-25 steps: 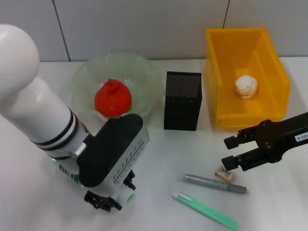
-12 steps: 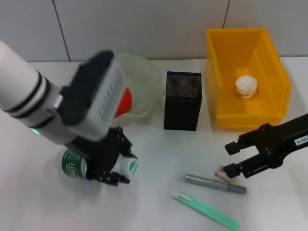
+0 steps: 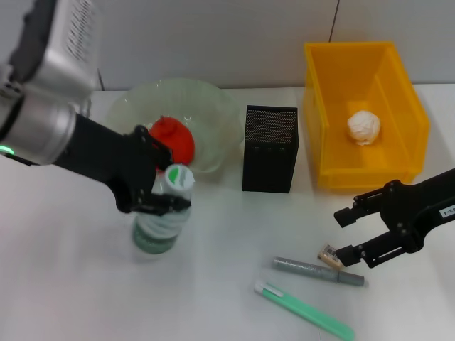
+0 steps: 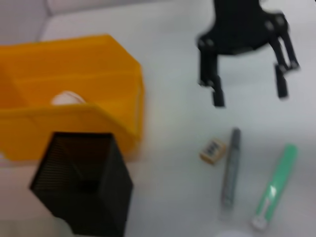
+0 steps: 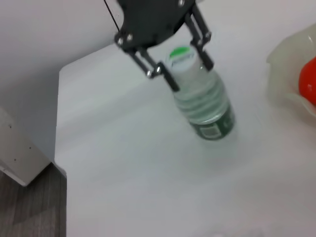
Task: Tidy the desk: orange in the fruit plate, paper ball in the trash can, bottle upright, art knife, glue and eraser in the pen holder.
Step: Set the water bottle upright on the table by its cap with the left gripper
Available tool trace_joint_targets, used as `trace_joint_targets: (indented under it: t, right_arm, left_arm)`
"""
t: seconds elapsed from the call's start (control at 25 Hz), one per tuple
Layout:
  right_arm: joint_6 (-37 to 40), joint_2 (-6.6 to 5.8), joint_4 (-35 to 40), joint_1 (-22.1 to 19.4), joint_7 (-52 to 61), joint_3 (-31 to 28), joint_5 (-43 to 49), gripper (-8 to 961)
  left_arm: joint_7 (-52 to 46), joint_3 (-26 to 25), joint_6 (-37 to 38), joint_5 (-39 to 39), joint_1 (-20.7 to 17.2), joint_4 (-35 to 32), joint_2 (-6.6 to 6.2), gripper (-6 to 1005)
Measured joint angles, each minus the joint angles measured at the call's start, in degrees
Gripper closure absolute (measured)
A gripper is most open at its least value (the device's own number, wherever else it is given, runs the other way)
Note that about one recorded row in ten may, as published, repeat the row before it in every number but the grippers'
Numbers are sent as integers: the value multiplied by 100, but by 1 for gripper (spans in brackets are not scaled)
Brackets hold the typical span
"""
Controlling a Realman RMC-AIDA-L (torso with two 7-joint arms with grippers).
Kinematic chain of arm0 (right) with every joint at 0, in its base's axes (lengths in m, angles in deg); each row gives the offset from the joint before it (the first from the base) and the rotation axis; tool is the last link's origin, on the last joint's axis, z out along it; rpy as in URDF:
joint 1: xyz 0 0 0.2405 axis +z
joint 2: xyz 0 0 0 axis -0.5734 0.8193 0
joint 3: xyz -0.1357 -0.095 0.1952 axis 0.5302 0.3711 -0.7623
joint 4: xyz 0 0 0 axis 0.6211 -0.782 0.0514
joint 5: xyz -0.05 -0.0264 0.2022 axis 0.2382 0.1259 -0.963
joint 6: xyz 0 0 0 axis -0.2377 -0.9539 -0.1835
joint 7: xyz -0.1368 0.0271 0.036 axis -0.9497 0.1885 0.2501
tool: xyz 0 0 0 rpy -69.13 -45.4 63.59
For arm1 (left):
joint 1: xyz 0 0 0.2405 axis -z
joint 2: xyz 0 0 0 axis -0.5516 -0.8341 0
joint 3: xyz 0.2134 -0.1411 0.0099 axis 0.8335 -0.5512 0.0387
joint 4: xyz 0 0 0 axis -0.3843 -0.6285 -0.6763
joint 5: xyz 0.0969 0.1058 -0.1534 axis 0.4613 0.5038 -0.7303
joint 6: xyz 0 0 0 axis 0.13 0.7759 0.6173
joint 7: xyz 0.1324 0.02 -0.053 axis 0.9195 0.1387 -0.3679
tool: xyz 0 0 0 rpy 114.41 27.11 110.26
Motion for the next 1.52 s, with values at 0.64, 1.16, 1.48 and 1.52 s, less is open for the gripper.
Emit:
trace_joint_targets:
  t: [0.64, 1.16, 1.48, 1.52]
  right_arm:
    - [22, 84, 73, -197, -852, -115, -314, 172]
    - [-40, 413, 54, -728, -1725, -402, -1032, 172]
    - [-195, 716, -33, -1005, -2154, -644, -1157, 173]
    - [-252, 726, -83, -1031, -2210, -646, -1171, 173]
  left_arm:
    - [-814, -1367, 60, -265, -56, 114, -49, 548]
    - [-1216, -1997, -49, -914, -379, 262, -85, 535]
    - [-1096, -2132, -116, -1278, -708, 299, -89, 527]
    - [-1056, -2133, -142, -1328, -755, 321, -91, 526]
